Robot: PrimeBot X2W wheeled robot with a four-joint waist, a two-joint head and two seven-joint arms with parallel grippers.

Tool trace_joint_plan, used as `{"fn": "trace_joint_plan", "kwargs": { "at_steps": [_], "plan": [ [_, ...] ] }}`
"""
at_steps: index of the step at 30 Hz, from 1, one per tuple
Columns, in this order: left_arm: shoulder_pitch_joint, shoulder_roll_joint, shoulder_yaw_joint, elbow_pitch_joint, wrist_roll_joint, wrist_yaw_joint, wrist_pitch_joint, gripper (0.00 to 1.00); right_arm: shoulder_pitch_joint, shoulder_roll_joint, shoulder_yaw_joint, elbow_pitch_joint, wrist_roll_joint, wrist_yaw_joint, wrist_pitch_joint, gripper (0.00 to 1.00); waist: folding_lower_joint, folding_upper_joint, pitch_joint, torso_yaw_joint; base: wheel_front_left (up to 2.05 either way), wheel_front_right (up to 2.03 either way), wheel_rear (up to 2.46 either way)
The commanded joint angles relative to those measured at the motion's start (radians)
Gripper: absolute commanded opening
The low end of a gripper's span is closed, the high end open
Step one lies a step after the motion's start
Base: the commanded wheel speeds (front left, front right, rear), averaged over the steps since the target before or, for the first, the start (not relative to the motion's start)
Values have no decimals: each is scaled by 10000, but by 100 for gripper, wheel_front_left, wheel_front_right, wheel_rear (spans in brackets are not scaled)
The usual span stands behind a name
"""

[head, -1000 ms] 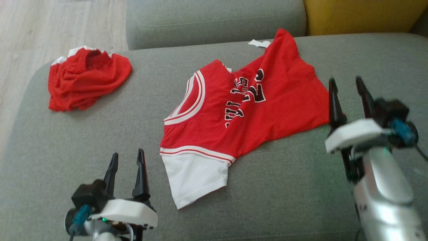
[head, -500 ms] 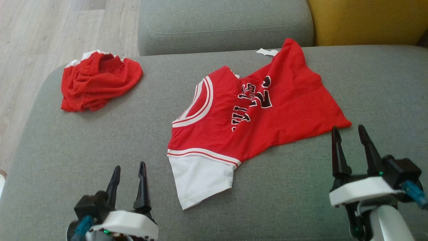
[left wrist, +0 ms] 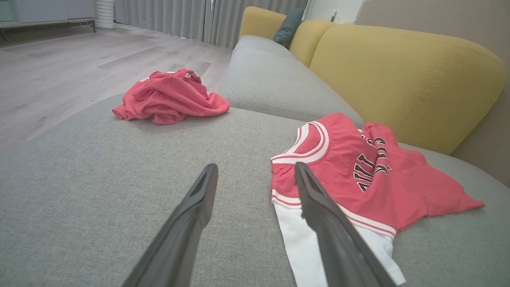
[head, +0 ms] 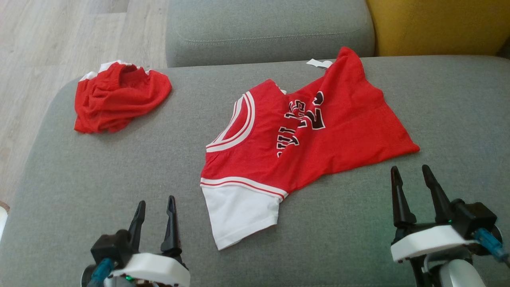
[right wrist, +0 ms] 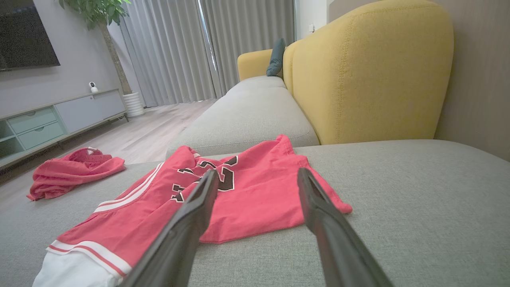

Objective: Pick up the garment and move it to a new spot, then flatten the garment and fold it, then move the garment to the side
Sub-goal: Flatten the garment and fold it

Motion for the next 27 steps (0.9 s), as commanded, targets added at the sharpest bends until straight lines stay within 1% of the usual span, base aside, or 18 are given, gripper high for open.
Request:
{"fn": "trace_joint_plan", "kwargs": {
  "at_steps": [1,11,14,18,21,23,27],
  "plan": [
    [-333,-59,241,-308,53,5,-91,100,-216,-30,251,-322,-41,65,-5,100,0,-1,0,8,0,0,0],
    [-391,-60,84,-309,65,-51,-91,100,-269,-30,185,-174,2,65,6,100,0,-1,79,101,0,0,0],
    [-413,-54,-369,69,107,-366,143,100,-306,-30,153,-150,24,65,14,100,0,-1,128,104,0,0,0],
    [-571,-35,-1050,721,183,-777,1029,100,-392,-30,169,-145,40,65,25,100,0,-1,265,45,0,0,0],
    [-704,-41,-1412,1090,52,-967,1609,100,-497,-30,205,-157,45,65,30,100,0,-1,436,-53,0,0,0],
    [-814,-47,-1530,1286,-123,-969,1859,100,-563,-30,216,-166,54,65,35,100,0,-1,566,-141,0,0,0],
    [-1074,-55,-1566,1666,-587,-727,2117,100,-674,-30,230,-199,60,65,30,100,0,-1,831,-389,0,0,0]
  ]
}}
